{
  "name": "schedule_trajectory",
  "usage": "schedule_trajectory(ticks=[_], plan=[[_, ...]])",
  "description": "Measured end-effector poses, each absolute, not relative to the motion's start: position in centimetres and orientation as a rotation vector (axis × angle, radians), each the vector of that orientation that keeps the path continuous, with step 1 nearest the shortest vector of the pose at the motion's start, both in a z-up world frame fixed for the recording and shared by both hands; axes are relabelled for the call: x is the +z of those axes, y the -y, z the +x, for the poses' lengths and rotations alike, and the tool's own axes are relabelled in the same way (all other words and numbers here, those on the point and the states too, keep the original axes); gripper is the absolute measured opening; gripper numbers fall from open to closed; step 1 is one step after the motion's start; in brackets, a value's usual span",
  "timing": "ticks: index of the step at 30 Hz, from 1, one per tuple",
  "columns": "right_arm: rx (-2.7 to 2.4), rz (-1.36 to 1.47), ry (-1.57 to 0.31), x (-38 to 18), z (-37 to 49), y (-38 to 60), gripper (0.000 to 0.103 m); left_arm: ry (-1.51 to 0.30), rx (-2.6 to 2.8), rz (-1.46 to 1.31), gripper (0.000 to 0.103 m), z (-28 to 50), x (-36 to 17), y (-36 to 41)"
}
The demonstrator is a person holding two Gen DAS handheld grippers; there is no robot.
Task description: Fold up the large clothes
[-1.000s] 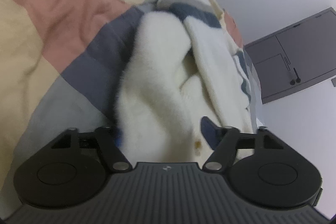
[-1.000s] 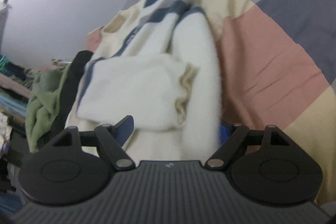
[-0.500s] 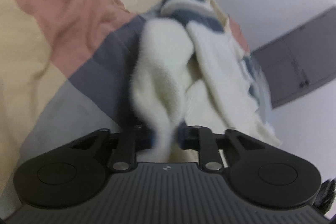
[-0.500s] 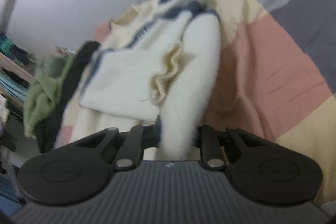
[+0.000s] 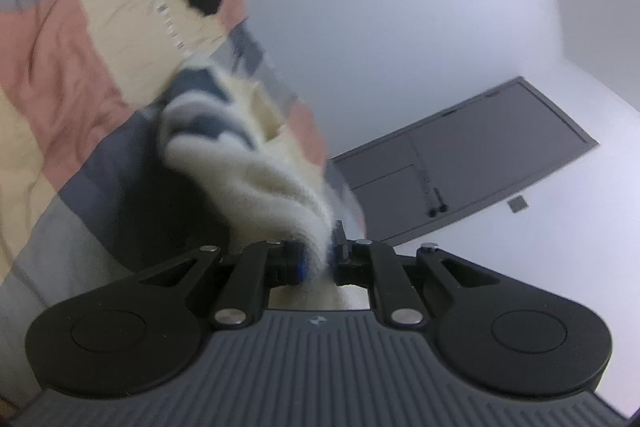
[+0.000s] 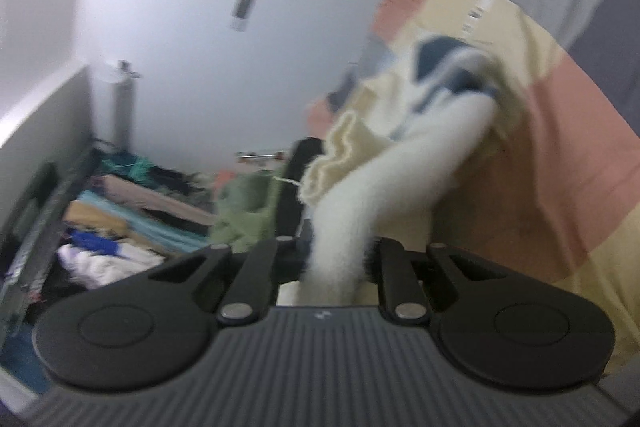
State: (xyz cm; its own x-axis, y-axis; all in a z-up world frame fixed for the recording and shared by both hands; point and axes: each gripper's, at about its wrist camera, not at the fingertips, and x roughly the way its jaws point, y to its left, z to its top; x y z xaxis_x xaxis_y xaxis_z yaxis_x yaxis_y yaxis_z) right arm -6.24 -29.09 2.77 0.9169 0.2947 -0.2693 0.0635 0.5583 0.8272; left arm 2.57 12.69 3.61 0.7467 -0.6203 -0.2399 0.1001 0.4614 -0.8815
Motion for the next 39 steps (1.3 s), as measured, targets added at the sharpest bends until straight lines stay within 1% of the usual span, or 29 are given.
schedule_trajectory(ticks=[7, 11, 15, 17, 20, 24, 27, 30, 36, 39], plan=[[0.266, 0.912, -0.344, 9.2, -11.1, 27.9, 0.015, -0.483, -0.573, -0.979, 0.012, -4.0, 9.5, -15.1], [0.275, 0.908, -0.326, 11.8, -11.7, 27.7, 0.016, -0.429, -0.586, -0.985, 0.013, -5.6, 10.9, -16.2], [0.224, 0.896, -0.363, 12.1, -7.7, 27.8, 0.016, -0.427, -0.521, -0.963, 0.013, -2.5, 10.9, -16.3], [0.183, 0.912, -0.383, 11.3, -5.3, 28.2, 0.016, -0.473, -0.490, -0.997, 0.013, 1.1, 10.6, -16.3], [0.120, 0.953, -0.387, 9.6, -1.3, 29.3, 0.016, -0.482, -0.416, -0.908, 0.013, 6.8, 10.7, -15.5], [0.037, 0.986, -0.379, 7.1, 4.2, 30.8, 0.016, -0.486, -0.372, -0.822, 0.013, 13.4, 8.6, -14.3], [-0.020, 1.024, -0.373, 4.1, 7.7, 32.0, 0.016, -0.490, -0.342, -0.778, 0.014, 18.1, 5.3, -14.0], [-0.058, 1.045, -0.384, 0.9, 10.4, 33.1, 0.016, -0.534, -0.322, -0.800, 0.014, 22.5, 1.2, -14.3], [-0.097, 1.040, -0.438, -4.7, 14.6, 34.6, 0.017, -0.631, -0.296, -0.848, 0.014, 28.7, -4.9, -15.6], [-0.109, 1.016, -0.475, -6.2, 16.6, 34.9, 0.018, -0.676, -0.277, -0.836, 0.014, 30.8, -7.1, -15.9]])
